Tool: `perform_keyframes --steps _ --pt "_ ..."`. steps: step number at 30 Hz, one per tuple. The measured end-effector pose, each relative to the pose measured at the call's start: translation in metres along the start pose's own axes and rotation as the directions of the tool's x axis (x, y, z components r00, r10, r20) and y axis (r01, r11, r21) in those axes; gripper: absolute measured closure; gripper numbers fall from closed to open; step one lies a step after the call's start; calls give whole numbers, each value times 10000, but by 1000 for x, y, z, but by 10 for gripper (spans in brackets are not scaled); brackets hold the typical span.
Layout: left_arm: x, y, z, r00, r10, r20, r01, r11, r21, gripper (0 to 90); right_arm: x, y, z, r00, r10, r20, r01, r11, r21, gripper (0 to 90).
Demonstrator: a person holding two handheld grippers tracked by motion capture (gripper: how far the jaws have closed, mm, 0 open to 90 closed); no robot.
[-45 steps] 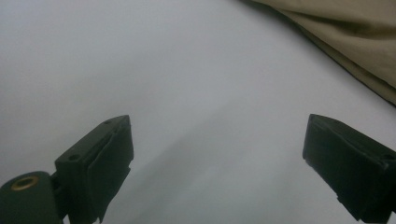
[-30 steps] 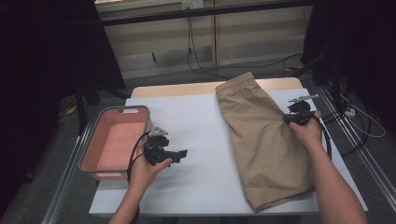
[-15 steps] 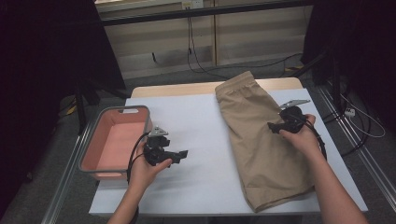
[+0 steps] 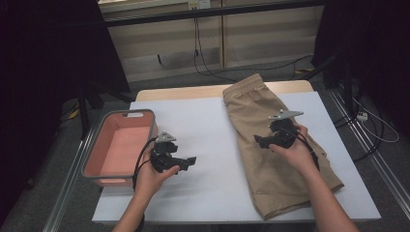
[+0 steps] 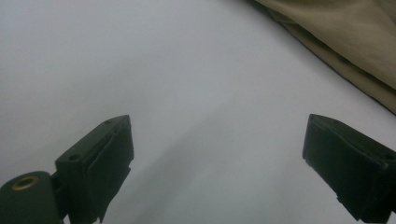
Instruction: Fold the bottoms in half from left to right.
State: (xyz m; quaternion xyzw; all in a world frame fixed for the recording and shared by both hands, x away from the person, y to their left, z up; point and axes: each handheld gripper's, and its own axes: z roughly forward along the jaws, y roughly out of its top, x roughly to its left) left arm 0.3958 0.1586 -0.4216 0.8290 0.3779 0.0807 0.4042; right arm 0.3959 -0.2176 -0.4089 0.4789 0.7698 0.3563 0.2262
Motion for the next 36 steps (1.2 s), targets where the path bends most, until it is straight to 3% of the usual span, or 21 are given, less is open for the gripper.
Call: perform_keyframes --steps 10,11,15,21,28,31,34,36 --pt "2 1 -2 9999 -26 -110 26 10000 -54 88 34 3 30 9969 -590 -512 593 9982 48 222" --pt "1 1 -2 9999 -17 -111 17 10000 -31 88 36 4 31 9963 -711 -488 717 9974 93 219" --pt "0 1 -1 9999 14 -155 -15 10000 -49 88 39 6 31 9964 -501 -684 490 9987 -171 239" --pt "-2 1 -3 9999 38 -163 -39 10000 -56 88 47 10 33 9946 -778 -692 759 9967 -304 277" --pt "-5 0 -2 9998 86 -173 -86 10000 -21 88 58 14 44 9903 -1316 -448 1303 9910 -320 481" --pt "-4 0 -2 9998 100 -164 -100 9999 6 88 61 14 49 9869 -1411 -782 1392 9898 -299 610" --pt "-4 -1 -1 9998 114 -174 -113 9999 80 88 66 14 53 9774 -1787 -1130 1786 9839 -111 689" --pt "-4 -1 1 9998 45 -210 -44 10000 59 88 68 14 57 9730 -2005 -1139 2036 9789 155 685"
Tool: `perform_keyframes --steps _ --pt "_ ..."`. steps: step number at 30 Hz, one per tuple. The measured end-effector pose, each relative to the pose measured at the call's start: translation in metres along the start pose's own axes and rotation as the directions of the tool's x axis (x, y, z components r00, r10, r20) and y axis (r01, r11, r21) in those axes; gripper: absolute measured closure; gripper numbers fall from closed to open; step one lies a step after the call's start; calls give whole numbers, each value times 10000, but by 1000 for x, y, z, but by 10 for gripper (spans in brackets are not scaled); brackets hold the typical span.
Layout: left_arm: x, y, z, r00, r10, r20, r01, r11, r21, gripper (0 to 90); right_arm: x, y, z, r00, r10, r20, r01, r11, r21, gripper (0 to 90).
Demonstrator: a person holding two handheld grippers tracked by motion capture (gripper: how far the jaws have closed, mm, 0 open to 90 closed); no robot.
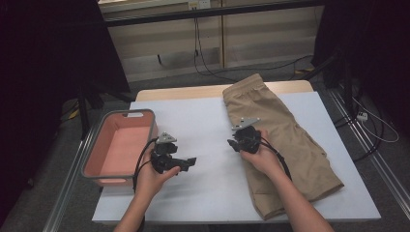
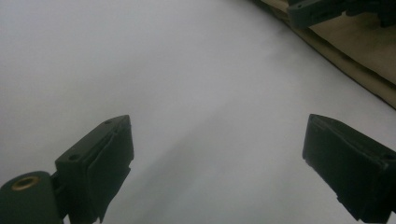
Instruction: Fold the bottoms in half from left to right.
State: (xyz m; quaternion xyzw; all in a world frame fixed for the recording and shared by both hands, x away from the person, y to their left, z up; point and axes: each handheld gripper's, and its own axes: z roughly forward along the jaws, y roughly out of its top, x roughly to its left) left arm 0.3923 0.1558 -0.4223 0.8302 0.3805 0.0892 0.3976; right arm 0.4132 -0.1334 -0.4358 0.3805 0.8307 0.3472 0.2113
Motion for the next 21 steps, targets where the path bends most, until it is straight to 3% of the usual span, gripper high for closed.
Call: perform_keyframes --steps 2,5,7,14,16,21 --pt "0 0 1 10000 17 43 -17 10000 65 88 -1 -2 5 9990 -163 418 152 9995 264 660" --pt "0 -1 1 10000 25 21 -25 10000 86 88 -12 -9 13 9937 392 1048 -446 9977 501 620" --pt "0 -1 1 10000 -11 13 11 10000 72 88 -18 -12 16 9922 728 1012 -782 9957 506 587" --pt "1 -1 2 10000 34 16 -34 9999 125 88 -23 -17 19 9885 1016 1117 -1079 9928 521 580" --pt "0 -1 2 10000 24 -2 -24 10000 88 88 -26 -18 19 9867 1300 975 -1349 9898 462 617" --pt "0 -1 1 10000 -33 31 33 10000 59 88 -28 -19 19 9876 1256 944 -1302 9905 448 736"
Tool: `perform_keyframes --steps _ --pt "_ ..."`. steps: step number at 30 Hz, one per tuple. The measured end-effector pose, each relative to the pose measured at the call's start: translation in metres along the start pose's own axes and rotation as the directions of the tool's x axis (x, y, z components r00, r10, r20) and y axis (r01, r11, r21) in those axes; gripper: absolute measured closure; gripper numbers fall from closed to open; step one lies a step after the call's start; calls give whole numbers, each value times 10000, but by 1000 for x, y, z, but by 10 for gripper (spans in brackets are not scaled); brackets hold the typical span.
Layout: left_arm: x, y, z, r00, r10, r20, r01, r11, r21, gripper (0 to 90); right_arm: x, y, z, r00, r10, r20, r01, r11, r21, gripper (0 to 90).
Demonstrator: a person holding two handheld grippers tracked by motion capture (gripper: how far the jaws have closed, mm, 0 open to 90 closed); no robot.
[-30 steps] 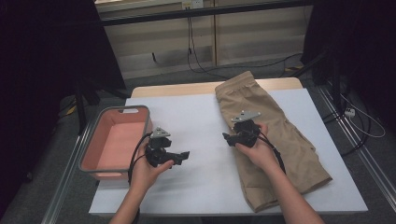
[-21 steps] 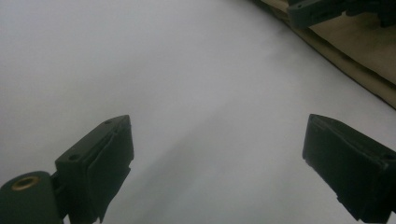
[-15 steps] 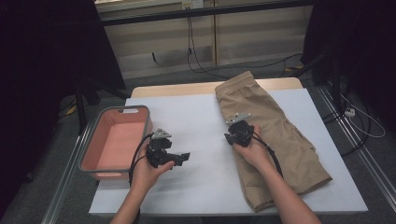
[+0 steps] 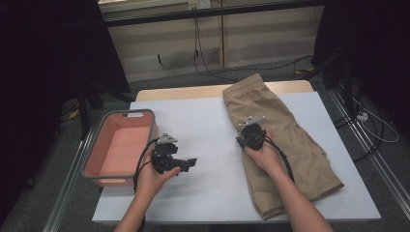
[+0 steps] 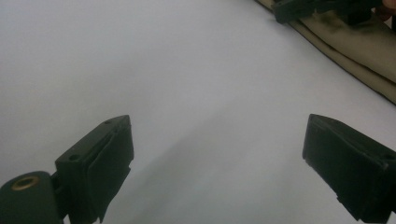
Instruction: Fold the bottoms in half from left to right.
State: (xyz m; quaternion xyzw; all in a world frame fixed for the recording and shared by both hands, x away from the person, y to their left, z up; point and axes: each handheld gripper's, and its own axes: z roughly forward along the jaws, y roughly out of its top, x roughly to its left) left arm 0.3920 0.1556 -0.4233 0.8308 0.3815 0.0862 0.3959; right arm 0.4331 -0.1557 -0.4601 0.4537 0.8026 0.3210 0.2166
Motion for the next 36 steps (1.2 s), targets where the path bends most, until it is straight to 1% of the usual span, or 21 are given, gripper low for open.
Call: perform_keyframes --steps 2,5,8,12,15,19,20,21,23,24,26,28,29,30,31,32,33,34,36 --pt "0 0 0 10000 47 7 -47 10000 -5 88 -3 -1 0 9999 53 115 -52 10000 -54 823" --pt "0 0 -1 10000 66 -12 -66 10000 -3 88 -6 -2 0 9999 103 75 -101 9998 -161 883" --pt "0 0 -1 9999 90 -56 -90 10000 -7 88 -5 -2 0 9999 100 77 -98 9997 -219 898" --pt "1 0 -2 10000 44 -81 -44 10000 -47 88 1 1 -2 9996 -18 -273 10 9995 -311 900" --pt "1 0 -2 10000 36 -78 -36 10000 -54 88 10 4 -3 9978 -424 -508 403 9983 -429 900" --pt "1 0 -3 10000 32 -67 -32 10000 -72 88 24 8 -5 9918 -997 -793 956 9940 -539 900" --pt "1 0 -3 10000 40 -75 -41 10000 -70 88 26 9 -5 9891 -1016 -1064 954 9935 -618 900" --pt "1 0 -3 9999 73 -76 -73 9999 -70 88 29 9 -5 9872 -1001 -1240 927 9937 -636 900" --pt "1 0 -3 10000 20 -72 -20 10000 -80 88 35 10 -5 9841 -1432 -1056 1384 9890 -516 900" --pt "1 0 -3 10000 14 -90 -15 10000 -97 88 36 9 -4 9831 -1517 -1020 1478 9880 -451 900" --pt "1 0 -3 9999 23 -101 -23 10000 -71 88 35 8 -2 9831 -1426 -1149 1387 9895 -407 900" --pt "1 0 -2 10000 25 -88 -26 10000 -94 88 33 8 -3 9827 -1372 -1247 1321 9901 -484 900" --pt "1 0 -2 10000 27 -74 -28 10000 -81 88 33 8 -4 9819 -1435 -1234 1380 9891 -518 900" --pt "1 0 -2 9999 53 -86 -54 10000 -58 88 33 9 -4 9830 -1420 -1161 1363 9891 -563 897" --pt "1 0 -2 9999 57 -85 -57 10000 -14 88 32 9 -5 9872 -1183 -1074 1120 9917 -630 852" --pt "1 0 -2 10000 55 -79 -55 10000 -13 88 32 9 -5 9908 -919 -998 849 9938 -723 769" --pt "1 0 -2 10000 46 -88 -46 10000 -29 88 31 10 -5 9935 -795 -814 730 9941 -802 650" --pt "1 0 -2 9999 51 -101 -51 10000 -59 88 31 10 -5 9954 -771 -573 723 9941 -811 541" --pt "1 0 -3 9999 22 -108 -23 10000 -70 88 31 10 -4 9950 -868 -488 830 9938 -743 531"
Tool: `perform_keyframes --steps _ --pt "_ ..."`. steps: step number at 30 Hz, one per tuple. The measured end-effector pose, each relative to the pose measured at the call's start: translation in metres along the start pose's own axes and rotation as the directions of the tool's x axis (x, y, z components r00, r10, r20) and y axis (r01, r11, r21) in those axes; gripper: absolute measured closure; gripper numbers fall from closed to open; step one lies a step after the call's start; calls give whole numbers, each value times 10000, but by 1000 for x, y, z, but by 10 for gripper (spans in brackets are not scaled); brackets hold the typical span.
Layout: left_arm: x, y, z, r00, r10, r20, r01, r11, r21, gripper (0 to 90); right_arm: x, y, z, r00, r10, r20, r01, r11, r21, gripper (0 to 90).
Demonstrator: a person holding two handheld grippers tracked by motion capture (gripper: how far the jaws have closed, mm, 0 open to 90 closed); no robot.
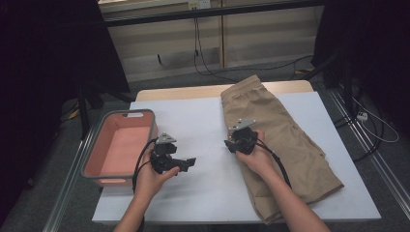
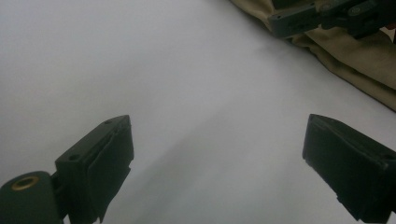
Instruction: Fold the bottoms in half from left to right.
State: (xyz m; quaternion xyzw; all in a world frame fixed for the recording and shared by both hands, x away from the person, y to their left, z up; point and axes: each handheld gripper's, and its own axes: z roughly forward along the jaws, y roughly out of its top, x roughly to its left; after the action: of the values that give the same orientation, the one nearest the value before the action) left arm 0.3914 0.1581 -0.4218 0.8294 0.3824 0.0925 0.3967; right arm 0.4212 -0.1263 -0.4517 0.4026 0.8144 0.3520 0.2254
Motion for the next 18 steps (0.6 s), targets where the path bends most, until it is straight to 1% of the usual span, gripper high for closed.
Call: perform_keyframes --steps 2,3,5,7,8,9,10,11,12,13,14,16,18 --pt "0 0 0 10000 50 5 -50 10000 55 88 0 -1 2 9998 214 21 -214 9998 -11 448" --pt "0 0 1 10000 -15 17 15 10000 68 88 0 -2 4 9999 153 71 -154 9998 101 446" --pt "-1 0 1 10000 50 10 -50 9999 118 88 -2 -4 7 9994 228 279 -234 9995 226 449" --pt "-1 0 1 10000 67 7 -67 9999 78 88 -5 -7 10 9991 300 312 -311 9989 360 428" --pt "-1 0 1 10000 16 12 -16 10000 66 88 -6 -8 10 9982 498 318 -509 9982 330 427" --pt "0 0 1 10000 -6 11 6 10000 60 88 -8 -8 10 9981 508 343 -519 9982 312 428" --pt "0 -1 1 10000 -21 22 21 10000 57 88 -10 -9 10 9980 572 266 -581 9978 327 433" --pt "0 -1 1 10000 -2 36 2 10000 92 88 -12 -10 10 9972 720 197 -726 9969 314 462" --pt "0 -1 1 10000 -1 24 1 10000 87 88 -15 -11 10 9960 894 56 -895 9957 249 519" --pt "-1 -1 1 10000 -1 10 1 10000 70 88 -18 -11 9 9970 769 66 -771 9968 230 573" --pt "-1 -1 1 10000 16 34 -17 10000 82 88 -21 -12 9 9970 772 22 -772 9968 214 609" --pt "-1 -1 0 10000 9 21 -9 10000 63 88 -24 -14 8 9966 827 -24 -827 9965 99 654" --pt "-1 -2 0 10000 -9 19 9 10000 81 88 -24 -15 8 9968 798 24 -799 9968 53 664"
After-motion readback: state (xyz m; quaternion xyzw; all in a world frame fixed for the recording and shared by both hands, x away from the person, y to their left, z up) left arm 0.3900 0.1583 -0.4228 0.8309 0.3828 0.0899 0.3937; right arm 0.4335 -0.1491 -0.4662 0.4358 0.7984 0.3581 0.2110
